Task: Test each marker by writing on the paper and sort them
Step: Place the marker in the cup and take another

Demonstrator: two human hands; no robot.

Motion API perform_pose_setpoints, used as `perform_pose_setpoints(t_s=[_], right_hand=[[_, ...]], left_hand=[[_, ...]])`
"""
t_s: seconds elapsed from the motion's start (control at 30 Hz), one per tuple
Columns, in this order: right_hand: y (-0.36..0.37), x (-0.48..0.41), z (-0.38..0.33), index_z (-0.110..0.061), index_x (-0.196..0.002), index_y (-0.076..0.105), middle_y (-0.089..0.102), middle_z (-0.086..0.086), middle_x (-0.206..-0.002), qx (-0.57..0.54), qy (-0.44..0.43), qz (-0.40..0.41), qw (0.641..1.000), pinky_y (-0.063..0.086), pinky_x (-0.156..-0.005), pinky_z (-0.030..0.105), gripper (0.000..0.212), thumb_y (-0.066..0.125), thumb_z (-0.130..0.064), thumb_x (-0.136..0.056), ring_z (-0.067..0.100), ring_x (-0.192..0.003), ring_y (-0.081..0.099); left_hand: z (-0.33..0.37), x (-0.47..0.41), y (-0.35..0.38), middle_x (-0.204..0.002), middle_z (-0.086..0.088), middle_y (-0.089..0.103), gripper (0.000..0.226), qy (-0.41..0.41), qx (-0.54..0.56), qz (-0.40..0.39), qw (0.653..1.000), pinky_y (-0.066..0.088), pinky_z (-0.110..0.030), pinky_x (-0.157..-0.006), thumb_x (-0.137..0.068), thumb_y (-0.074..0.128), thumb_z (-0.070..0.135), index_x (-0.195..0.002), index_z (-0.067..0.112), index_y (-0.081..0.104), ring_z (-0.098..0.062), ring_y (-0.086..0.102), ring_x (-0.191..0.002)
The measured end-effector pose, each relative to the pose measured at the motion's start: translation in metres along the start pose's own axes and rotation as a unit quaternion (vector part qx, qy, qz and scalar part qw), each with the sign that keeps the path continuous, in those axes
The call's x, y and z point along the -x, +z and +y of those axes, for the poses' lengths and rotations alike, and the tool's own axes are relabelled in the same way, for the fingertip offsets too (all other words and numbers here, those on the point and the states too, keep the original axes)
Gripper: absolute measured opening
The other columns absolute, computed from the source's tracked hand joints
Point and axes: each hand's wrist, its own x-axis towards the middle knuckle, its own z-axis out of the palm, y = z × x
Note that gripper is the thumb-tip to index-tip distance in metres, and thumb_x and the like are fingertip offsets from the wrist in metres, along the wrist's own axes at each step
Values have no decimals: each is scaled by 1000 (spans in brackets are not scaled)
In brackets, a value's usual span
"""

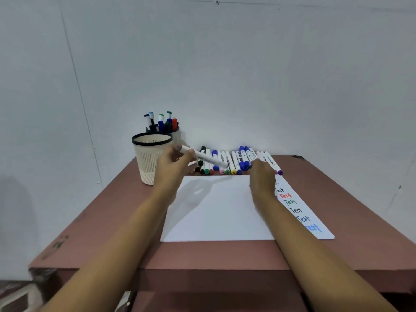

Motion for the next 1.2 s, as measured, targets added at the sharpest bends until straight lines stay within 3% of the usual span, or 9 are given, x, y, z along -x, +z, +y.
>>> perform_pose_setpoints(t_s=[0.07, 0.13, 0.2, 0.3, 0.6, 0.83, 1.07, 1.13, 1.2], right_hand=[[4, 3, 12, -13, -78, 58, 56, 3, -77, 151, -97, -30, 983, 38, -62, 28, 25, 40, -15, -95, 23, -80, 50], [10, 6, 23, -13, -112, 66, 62, 8, -116, 300, -164, -94, 935, 46, -87, 35, 29, 44, -22, -96, 27, -110, 52], [12, 9, 27, -17, -135, 53, 47, 5, -141, 431, -187, -161, 868, 35, -104, 39, 40, 42, -30, -98, 26, -131, 38], [12, 12, 28, -22, -139, 47, 41, 2, -146, 511, -200, -194, 813, 28, -107, 40, 42, 36, -34, -100, 25, -133, 35], [13, 12, 28, -24, -135, 48, 45, -1, -140, 533, -207, -190, 798, 29, -104, 38, 40, 32, -34, -100, 22, -128, 39], [14, 10, 30, -27, -142, 41, 40, -4, -145, 536, -208, -190, 796, 26, -107, 38, 43, 30, -35, -101, 19, -132, 34], [14, 10, 30, -27, -141, 41, 41, -3, -143, 540, -211, -188, 793, 28, -104, 38, 43, 31, -36, -101, 19, -130, 36], [14, 11, 29, -26, -141, 41, 41, -3, -143, 541, -210, -188, 792, 28, -104, 38, 43, 30, -36, -101, 19, -130, 36], [14, 11, 29, -26, -141, 41, 42, -3, -143, 543, -210, -189, 791, 28, -104, 38, 42, 30, -36, -101, 19, -129, 36]], left_hand=[[5, -7, -1, -82, 3, 62, 15, 44, -106, 17, 993, 55, -27, -69, -91, 60, 16, -104, 9, 58, -10, 64, -75], [17, -21, -3, -84, 6, 62, 22, 104, -199, 27, 974, 55, -24, -70, -91, 60, 19, -112, 13, 55, -8, 63, -78], [32, -39, -3, -89, 1, 61, 24, 149, -249, 15, 957, 52, -17, -64, -92, 59, 19, -115, 16, 52, -13, 61, -81], [56, -70, -7, -89, 3, 59, 31, 172, -319, 24, 932, 51, -22, -60, -92, 56, 21, -122, 20, 47, -16, 62, -76], [87, -145, -26, -88, -9, 63, 30, 178, -387, 58, 903, 45, -24, -52, -91, 51, 15, -121, 14, 47, -22, 57, -68], [77, -183, -30, -93, -14, 65, 29, 170, -403, 68, 897, 46, -30, -67, -92, 51, 13, -120, 11, 48, -24, 59, -76], [57, -191, -34, -90, -11, 63, 30, 166, -498, 36, 851, 41, -28, -63, -95, 49, 15, -124, 12, 50, -24, 54, -69], [48, -189, -36, -98, -9, 67, 29, 144, -536, 14, 832, 47, -34, -71, -94, 49, 19, -123, 15, 53, -26, 58, -77], [42, -188, -39, -109, -3, 67, 28, 126, -611, 5, 782, 41, -39, -87, -95, 45, 25, -121, 21, 58, -26, 58, -98]])
